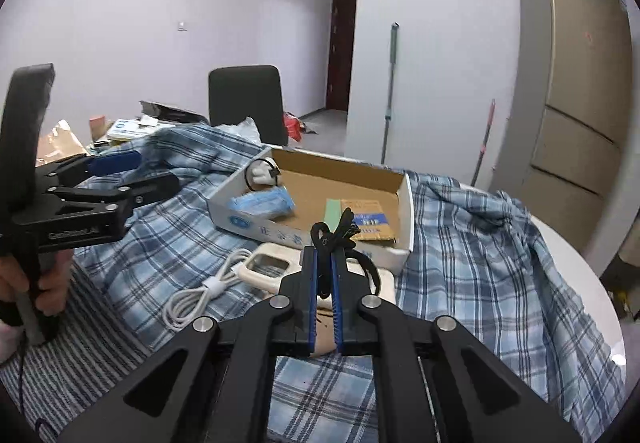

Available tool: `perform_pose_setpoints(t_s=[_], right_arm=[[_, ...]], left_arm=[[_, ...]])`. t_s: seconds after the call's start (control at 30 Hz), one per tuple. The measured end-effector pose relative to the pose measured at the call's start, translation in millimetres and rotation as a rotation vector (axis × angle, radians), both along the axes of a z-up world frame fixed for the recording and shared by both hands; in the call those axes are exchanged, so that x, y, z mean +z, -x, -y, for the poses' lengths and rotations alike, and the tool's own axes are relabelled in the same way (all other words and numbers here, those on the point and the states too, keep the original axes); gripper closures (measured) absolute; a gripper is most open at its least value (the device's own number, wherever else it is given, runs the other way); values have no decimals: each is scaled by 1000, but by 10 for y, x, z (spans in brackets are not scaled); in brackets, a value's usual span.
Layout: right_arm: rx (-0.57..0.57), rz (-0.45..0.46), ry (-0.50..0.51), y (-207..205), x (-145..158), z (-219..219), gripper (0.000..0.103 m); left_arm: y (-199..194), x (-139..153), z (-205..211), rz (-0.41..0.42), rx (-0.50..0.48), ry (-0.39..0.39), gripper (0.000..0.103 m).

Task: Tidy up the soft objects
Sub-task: 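Close the left tool on the white coiled cable while right holds the black cable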

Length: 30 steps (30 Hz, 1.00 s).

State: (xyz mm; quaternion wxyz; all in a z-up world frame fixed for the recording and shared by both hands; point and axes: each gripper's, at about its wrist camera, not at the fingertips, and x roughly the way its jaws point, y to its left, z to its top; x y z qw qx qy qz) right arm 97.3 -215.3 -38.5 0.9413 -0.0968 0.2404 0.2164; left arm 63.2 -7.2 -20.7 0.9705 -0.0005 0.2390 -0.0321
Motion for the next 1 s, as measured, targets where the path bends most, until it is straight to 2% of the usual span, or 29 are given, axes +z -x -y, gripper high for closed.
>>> perform_pose_setpoints(t_s=[0.13, 0.17, 0.2, 0.23, 0.37, 0.47, 0.53, 0.7, 0.77, 1.0], right_arm=[[-24, 11, -18, -10, 16, 61, 97], [-28, 11, -16, -14, 11, 64, 97], [-32, 12, -15, -17, 6, 66, 97], [-30, 12, -15, -11, 4, 67, 97], [-30, 27, -14, 29, 16, 67, 97], [-26, 29, -17, 46, 22, 67, 97], [-24, 26, -18, 39, 18, 68, 97], [-21, 14, -19, 8, 1, 78, 97], [-20, 12, -18, 6, -4, 79, 97], [-17, -15, -13, -35, -33, 68, 97]], left_arm=[[-49, -55, 50, -34, -29, -7, 21], [-66, -74, 64, -49, -41, -6, 25], [-91, -101, 82, -74, -63, 0, 36], [-109, -124, 97, -97, -82, 8, 42], [-197, -248, 165, -226, -156, 49, 50], [-235, -329, 245, -280, -178, 32, 51], [-262, -384, 298, -315, -199, 24, 59], [-357, -551, 376, -407, -232, 10, 60], [-386, -603, 390, -441, -243, 10, 65], [-437, -711, 485, -495, -239, -44, 72]])
